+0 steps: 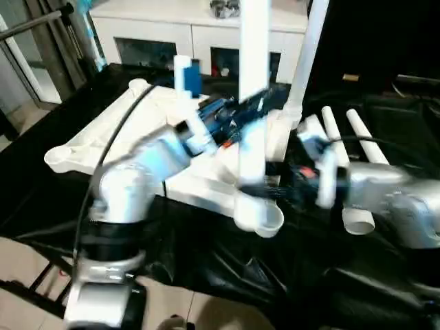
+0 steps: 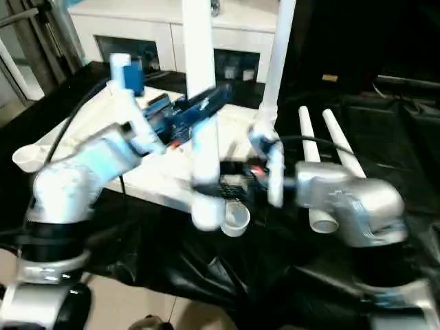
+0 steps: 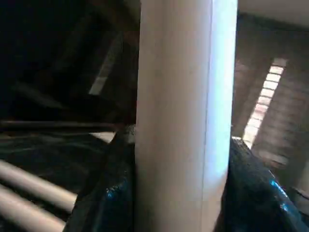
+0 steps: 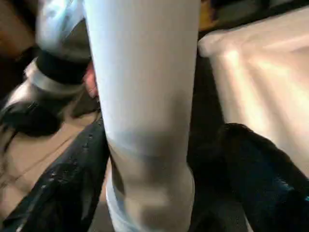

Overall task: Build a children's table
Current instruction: Pick table leg

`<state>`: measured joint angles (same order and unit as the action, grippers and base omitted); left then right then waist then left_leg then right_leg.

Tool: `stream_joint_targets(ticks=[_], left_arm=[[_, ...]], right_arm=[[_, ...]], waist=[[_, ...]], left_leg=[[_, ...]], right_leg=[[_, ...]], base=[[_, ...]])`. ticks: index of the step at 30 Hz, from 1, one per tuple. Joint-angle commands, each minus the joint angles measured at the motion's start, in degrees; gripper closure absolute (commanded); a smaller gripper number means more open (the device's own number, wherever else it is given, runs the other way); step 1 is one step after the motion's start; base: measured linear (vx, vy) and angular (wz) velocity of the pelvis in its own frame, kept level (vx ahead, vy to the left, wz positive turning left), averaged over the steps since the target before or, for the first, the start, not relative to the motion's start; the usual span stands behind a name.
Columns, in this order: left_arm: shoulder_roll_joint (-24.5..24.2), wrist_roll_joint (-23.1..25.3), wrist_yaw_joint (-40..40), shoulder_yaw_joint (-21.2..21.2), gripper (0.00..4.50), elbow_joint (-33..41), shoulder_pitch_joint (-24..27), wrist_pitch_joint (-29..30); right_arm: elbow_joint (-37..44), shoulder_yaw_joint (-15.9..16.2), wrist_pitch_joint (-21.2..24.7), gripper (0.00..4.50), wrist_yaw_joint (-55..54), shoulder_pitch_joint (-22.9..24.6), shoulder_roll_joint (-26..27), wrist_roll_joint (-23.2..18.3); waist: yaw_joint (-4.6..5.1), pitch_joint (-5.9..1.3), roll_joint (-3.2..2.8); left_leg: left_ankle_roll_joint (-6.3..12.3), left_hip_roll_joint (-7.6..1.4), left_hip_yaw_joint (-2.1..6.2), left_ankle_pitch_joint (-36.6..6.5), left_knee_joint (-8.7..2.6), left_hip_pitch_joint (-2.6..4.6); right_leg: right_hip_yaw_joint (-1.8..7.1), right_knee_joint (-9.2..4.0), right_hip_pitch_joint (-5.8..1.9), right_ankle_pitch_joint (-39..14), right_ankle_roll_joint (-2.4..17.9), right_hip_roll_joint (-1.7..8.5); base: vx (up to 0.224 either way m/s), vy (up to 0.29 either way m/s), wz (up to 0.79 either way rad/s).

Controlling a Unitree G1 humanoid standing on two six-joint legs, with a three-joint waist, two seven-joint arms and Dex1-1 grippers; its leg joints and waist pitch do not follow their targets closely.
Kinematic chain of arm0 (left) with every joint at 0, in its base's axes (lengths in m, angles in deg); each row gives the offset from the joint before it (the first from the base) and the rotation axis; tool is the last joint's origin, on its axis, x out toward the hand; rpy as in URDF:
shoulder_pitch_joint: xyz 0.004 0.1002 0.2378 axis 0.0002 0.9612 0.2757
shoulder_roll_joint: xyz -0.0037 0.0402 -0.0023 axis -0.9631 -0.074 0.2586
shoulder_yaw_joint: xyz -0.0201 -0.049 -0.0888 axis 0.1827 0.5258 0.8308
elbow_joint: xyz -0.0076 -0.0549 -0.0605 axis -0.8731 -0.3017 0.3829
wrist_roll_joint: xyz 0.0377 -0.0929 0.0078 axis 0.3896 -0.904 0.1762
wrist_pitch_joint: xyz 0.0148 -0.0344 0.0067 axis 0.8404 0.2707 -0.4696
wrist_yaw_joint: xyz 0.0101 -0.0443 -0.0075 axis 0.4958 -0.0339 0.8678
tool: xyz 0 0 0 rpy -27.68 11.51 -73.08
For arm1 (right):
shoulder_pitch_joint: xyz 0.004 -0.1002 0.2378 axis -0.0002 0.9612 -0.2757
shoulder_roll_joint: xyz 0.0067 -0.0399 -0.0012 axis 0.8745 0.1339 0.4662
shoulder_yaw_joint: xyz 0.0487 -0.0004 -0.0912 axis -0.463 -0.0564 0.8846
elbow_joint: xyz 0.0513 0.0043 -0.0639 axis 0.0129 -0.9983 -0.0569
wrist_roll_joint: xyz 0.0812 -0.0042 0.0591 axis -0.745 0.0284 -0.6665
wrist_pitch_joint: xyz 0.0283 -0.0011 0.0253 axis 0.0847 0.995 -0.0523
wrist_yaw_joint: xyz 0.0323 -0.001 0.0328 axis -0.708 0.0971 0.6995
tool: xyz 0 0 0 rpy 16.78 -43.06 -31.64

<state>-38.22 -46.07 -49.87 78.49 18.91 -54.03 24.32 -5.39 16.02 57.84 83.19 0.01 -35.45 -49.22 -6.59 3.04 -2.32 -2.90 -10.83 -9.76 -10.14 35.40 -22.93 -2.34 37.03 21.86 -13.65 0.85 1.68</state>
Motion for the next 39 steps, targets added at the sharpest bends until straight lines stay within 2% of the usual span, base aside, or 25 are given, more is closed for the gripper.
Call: stream_joint_targets(ticks=[1,4,7,8,9,14,22,34,35,39], left_arm=[[-1.2,-2.0,-3.7,-0.7,2.68,0.9,-1.0,0.8],[-1.0,-2.2,-4.4,-1.1,2.68,0.6,-1.4,0.5],[-0.6,-2.4,-5.4,-1.6,2.68,0.5,-1.5,0.4],[-0.5,-2.3,-5.6,-2.0,2.68,0.5,-1.5,0.4],[-0.5,-2.1,-6.0,-2.3,2.68,0.4,-1.5,0.3],[-0.5,-1.6,-6.6,-2.4,2.69,-0.2,-1.4,-0.2],[-0.2,-1.7,-7.2,-2.8,2.69,-0.6,-1.1,-0.2],[0.2,-1.3,-7.6,-3.6,2.69,-0.6,-0.7,-0.3],[0.3,-1.3,-7.6,-3.6,2.69,-0.7,-0.7,-0.4],[0.5,-1.2,-7.5,-3.6,2.69,-0.8,-0.7,-0.6]], right_arm=[[0.7,1.6,-0.8,0.68,2.7,0.6,-2.1,1.3],[0.2,1.0,-0.5,0.68,2.9,0.1,-1.5,0.6],[-0.1,0.6,-0.2,0.68,2.7,-0.6,-0.7,-0.3],[-0.1,0.8,-0.5,0.68,2.7,-0.6,-0.5,-0.2],[-0.2,1.1,-1.0,0.68,2.8,-0.7,-0.3,-0.1],[-0.8,1.2,-1.9,0.68,2.4,-1.0,0.8,0.2],[-0.8,-0.2,-1.5,0.68,2.8,-1.6,2.0,-1.6],[-0.9,-0.4,-1.1,0.68,3.7,-2.1,2.5,-2.5],[-0.9,-0.3,-1.1,0.68,3.7,-2.1,2.5,-2.6],[-0.9,0.0,-0.9,0.68,3.7,-2.2,2.8,-2.8]], waist=[[-0.23,-3.98,1.30],[-0.09,-4.03,1.17],[-0.08,-4.05,1.29],[-0.08,-4.07,1.14],[-0.07,-4.09,1.46],[-0.11,-4.13,1.32],[-0.09,-4.19,1.20],[-0.11,-4.18,1.23],[-0.11,-4.19,1.38],[-0.15,-4.24,1.24]], left_leg=[[2.07,-2.13,0.77,-2.9,-3.12,1.12],[2.25,-2.23,0.80,-2.7,-3.12,1.19],[2.32,-2.20,0.79,-2.7,-3.12,1.15],[2.32,-2.21,0.78,-2.7,-3.07,1.16],[2.28,-2.22,0.80,-2.6,-3.13,1.14],[2.47,-2.19,0.76,-2.2,-3.05,1.15],[2.57,-2.17,0.77,-2.1,-3.04,1.12],[2.45,-2.17,0.74,-2.3,-3.03,1.16],[2.42,-2.14,0.73,-2.4,-3.02,1.16],[2.58,-2.13,0.76,-1.9,-2.98,1.10]], right_leg=[[2.87,-4.57,-2.92,-2.2,9.6,5.60],[2.82,-4.53,-2.81,-2.2,9.9,5.58],[2.81,-4.53,-2.83,-2.3,10.4,5.59],[2.80,-4.54,-2.80,-2.2,10.5,5.57],[2.80,-4.50,-2.90,-1.9,10.5,5.52],[2.80,-4.40,-2.85,-1.4,10.4,5.50],[2.76,-4.32,-2.90,-0.8,10.6,5.49],[2.74,-4.40,-2.88,-1.2,10.6,5.51],[2.75,-4.43,-2.93,-1.4,10.6,5.52],[2.74,-4.30,-2.94,-0.6,10.6,5.51]], base=[[0.000,0.000,0.00],[0.000,0.000,0.00],[0.000,0.000,0.00],[0.000,0.000,0.00],[0.000,0.000,0.00],[0.000,0.000,0.00],[0.000,0.000,0.00],[0.000,0.000,0.00],[0.000,0.000,0.00],[0.000,0.000,0.00]])
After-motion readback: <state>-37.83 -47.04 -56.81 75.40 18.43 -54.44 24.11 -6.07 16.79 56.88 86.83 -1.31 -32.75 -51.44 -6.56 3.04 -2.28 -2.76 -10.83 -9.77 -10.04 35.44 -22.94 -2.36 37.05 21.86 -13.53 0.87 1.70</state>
